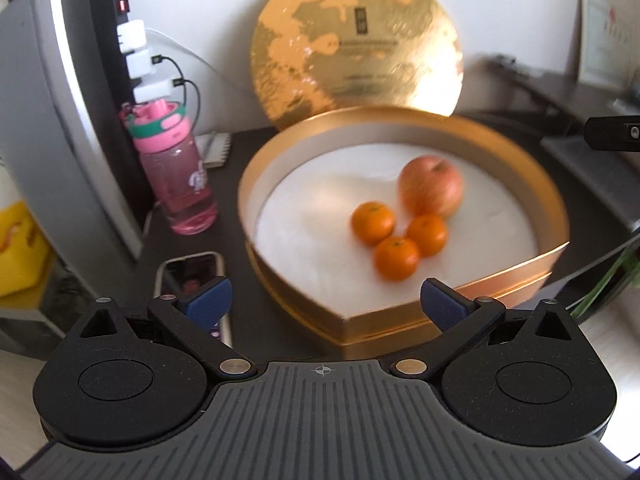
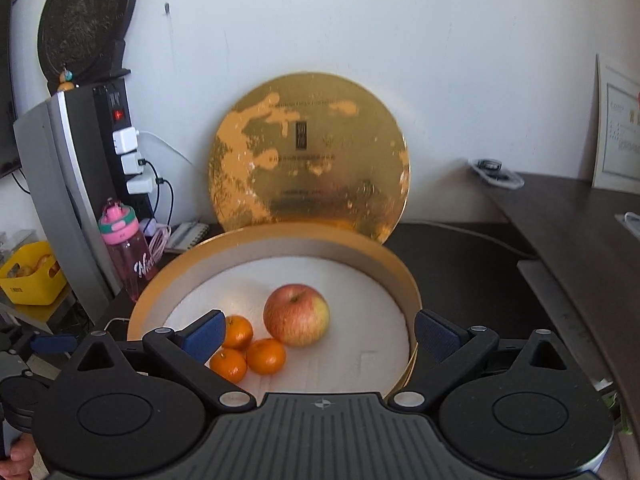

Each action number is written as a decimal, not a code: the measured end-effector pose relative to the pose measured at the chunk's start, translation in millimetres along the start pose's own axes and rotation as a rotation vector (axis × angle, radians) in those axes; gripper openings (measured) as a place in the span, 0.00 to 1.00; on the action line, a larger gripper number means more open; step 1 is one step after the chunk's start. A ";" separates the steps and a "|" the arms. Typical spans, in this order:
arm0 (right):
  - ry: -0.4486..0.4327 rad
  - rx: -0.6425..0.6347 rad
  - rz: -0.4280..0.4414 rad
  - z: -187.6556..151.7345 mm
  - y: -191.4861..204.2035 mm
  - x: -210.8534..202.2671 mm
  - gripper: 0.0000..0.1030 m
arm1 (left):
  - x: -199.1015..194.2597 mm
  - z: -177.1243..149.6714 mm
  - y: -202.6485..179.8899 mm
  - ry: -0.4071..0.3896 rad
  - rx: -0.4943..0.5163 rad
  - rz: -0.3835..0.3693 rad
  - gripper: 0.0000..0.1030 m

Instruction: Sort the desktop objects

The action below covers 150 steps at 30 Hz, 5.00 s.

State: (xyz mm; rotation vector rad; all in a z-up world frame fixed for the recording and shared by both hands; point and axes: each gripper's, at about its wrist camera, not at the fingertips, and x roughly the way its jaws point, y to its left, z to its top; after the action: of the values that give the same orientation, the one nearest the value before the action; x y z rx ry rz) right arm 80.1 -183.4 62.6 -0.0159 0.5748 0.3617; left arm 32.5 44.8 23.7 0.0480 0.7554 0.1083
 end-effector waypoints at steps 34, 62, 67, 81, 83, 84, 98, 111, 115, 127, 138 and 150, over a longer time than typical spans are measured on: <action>-0.002 0.034 0.012 21.0 -3.2 33.8 0.97 | 14.4 24.6 -3.6 -0.055 -0.012 -0.159 1.00; -0.262 0.069 0.029 81.3 -67.2 118.8 0.99 | 101.7 135.8 56.6 -0.359 -0.070 -0.068 1.00; -0.312 0.052 0.049 102.7 -97.1 164.6 0.99 | 151.5 178.4 69.8 -0.378 -0.144 -0.075 1.00; -0.324 0.150 0.169 118.3 -162.8 288.2 1.00 | 261.5 205.0 95.1 -0.313 -0.259 -0.154 1.00; -0.322 0.179 0.206 121.9 -167.9 296.4 1.00 | 267.6 204.2 96.3 -0.318 -0.261 -0.158 1.00; -0.324 0.188 0.223 123.3 -169.7 299.4 1.00 | 270.4 203.8 96.7 -0.318 -0.261 -0.167 1.00; -0.276 0.168 0.343 131.7 -171.9 337.6 1.00 | 300.0 203.5 98.4 -0.324 -0.282 -0.240 1.00; -0.355 0.127 0.356 134.7 -161.7 323.0 0.98 | 285.3 205.2 91.6 -0.358 -0.236 -0.201 0.99; -0.444 0.095 0.354 151.3 -153.7 284.4 0.97 | 246.1 211.0 89.7 -0.467 -0.225 -0.184 0.99; -0.444 0.102 0.272 161.1 -127.1 120.3 0.96 | 98.0 183.8 71.7 -0.515 -0.227 -0.234 0.99; -0.193 0.288 0.191 57.5 -131.2 46.2 0.96 | 39.7 95.7 30.9 -0.310 -0.181 -0.222 0.99; -0.026 0.399 0.102 -21.9 -141.4 21.4 0.96 | -7.4 28.1 -11.5 -0.227 -0.135 -0.201 0.99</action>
State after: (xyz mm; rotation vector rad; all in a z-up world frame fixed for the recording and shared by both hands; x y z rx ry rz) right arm 133.1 -311.4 20.7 0.4026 0.6153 0.3405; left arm 47.3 32.4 48.3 -0.1424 0.5209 -0.0374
